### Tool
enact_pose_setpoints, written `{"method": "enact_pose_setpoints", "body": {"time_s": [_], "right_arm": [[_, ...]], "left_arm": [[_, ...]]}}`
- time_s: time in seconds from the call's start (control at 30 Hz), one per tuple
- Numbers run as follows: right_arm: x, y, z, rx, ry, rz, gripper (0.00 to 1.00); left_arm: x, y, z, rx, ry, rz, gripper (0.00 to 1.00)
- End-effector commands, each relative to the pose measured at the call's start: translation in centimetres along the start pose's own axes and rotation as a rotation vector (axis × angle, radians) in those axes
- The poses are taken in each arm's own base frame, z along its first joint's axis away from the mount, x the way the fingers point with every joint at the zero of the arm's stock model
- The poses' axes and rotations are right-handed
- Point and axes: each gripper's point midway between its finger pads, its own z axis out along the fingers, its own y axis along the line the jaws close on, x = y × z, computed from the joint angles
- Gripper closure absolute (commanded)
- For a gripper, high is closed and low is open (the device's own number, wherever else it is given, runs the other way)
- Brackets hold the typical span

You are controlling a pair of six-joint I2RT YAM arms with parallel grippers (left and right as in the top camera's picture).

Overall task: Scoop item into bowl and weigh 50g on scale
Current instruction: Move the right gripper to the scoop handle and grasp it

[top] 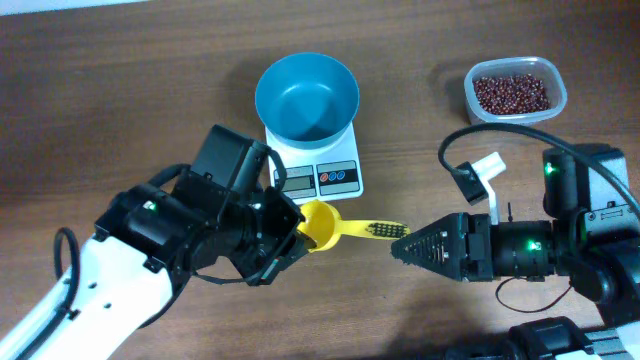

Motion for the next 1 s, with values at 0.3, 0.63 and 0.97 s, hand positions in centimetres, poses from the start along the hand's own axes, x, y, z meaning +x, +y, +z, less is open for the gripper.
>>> {"method": "enact_pose_setpoints", "body": {"time_s": [0.3,0.63,0.97], "right_arm": [[-1.3,-0.7,0.0,0.047,-0.057,-0.020,0.56],[-1.2,-0.7,0.0,0.045,-0.054,-0.017,0.63],[-1.2,-0.7,0.0,0.045,-0.053,-0.016,0.71]], "left_arm": [[3.0,-1.2,1.3,0.004,-0.031,-0.051,1.00],[3.8,-2.2,1.7,0.037,-0.046,0.001,1.00],[4.2,-1.4,3.1,-0.018,-0.030,0.008,1.00]]}}
